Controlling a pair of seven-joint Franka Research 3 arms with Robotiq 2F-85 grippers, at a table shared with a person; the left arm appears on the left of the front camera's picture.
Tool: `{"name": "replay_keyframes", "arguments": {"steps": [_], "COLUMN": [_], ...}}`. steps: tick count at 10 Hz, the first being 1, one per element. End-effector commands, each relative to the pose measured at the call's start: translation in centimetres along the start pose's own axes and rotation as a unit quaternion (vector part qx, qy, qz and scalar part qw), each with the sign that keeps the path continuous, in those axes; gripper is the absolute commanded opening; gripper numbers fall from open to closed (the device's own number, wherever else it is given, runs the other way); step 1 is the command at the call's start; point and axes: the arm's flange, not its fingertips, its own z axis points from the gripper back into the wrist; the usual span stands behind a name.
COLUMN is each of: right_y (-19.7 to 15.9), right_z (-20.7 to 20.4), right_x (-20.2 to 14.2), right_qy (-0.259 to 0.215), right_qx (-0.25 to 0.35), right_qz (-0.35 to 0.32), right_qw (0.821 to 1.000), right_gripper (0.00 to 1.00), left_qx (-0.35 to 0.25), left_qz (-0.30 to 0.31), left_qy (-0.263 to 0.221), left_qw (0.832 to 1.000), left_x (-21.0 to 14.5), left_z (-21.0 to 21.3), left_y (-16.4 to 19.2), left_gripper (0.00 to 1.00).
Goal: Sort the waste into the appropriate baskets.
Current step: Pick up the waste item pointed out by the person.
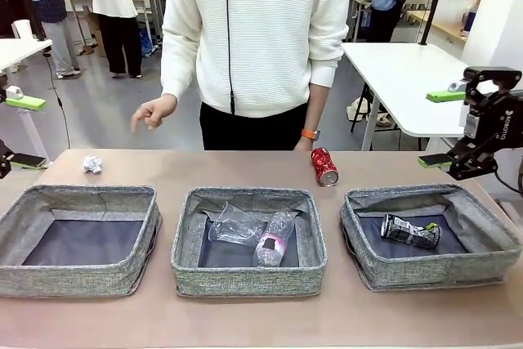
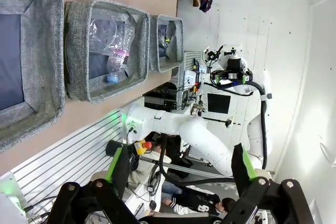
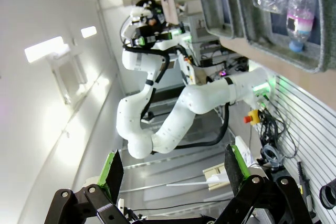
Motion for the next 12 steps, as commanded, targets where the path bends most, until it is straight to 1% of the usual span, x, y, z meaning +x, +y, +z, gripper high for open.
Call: {"name": "replay_keyframes", "arguments": {"steps": [1,6,7,8,9,10,11,12], "right_y": [0.3,0.3,0.3,0.3,0.3,0.3,0.3,0.3], "right_z": [-0.1,-0.1,-0.1,-0.1,-0.1,-0.1,-0.1,-0.1], "right_x": [0.0,0.0,0.0,0.0,0.0,0.0,0.0,0.0], "right_qy": [0.001,0.001,0.001,0.001,0.001,0.001,0.001,0.001], "right_qx": [0.008,0.008,0.008,0.008,0.008,0.008,0.008,0.008], "right_qz": [0.008,0.008,0.008,0.008,0.008,0.008,0.008,0.008], "right_qw": [1.000,1.000,1.000,1.000,1.000,1.000,1.000,1.000], "right_gripper": [1.00,1.00,1.00,1.00,1.00,1.00,1.00,1.00], "left_qx": [-0.012,-0.012,0.000,0.089,0.211,0.349,0.447,0.500], "left_qz": [-0.012,-0.012,0.000,-0.038,-0.062,-0.096,-0.153,-0.198], "left_qy": [-0.002,-0.002,0.000,-0.057,-0.049,-0.075,-0.108,-0.129], "left_qw": [1.000,1.000,1.000,0.994,0.974,0.929,0.875,0.833], "left_x": [-0.1,-0.1,0.0,4.0,8.2,11.4,13.8,15.0], "left_z": [-0.2,-0.2,0.0,0.4,0.4,-0.1,-0.1,-0.3], "left_y": [-0.1,-0.1,0.0,-0.4,0.3,1.8,3.3,4.2], "left_gripper": [1.00,1.00,1.00,1.00,1.00,1.00,1.00,1.00]}}
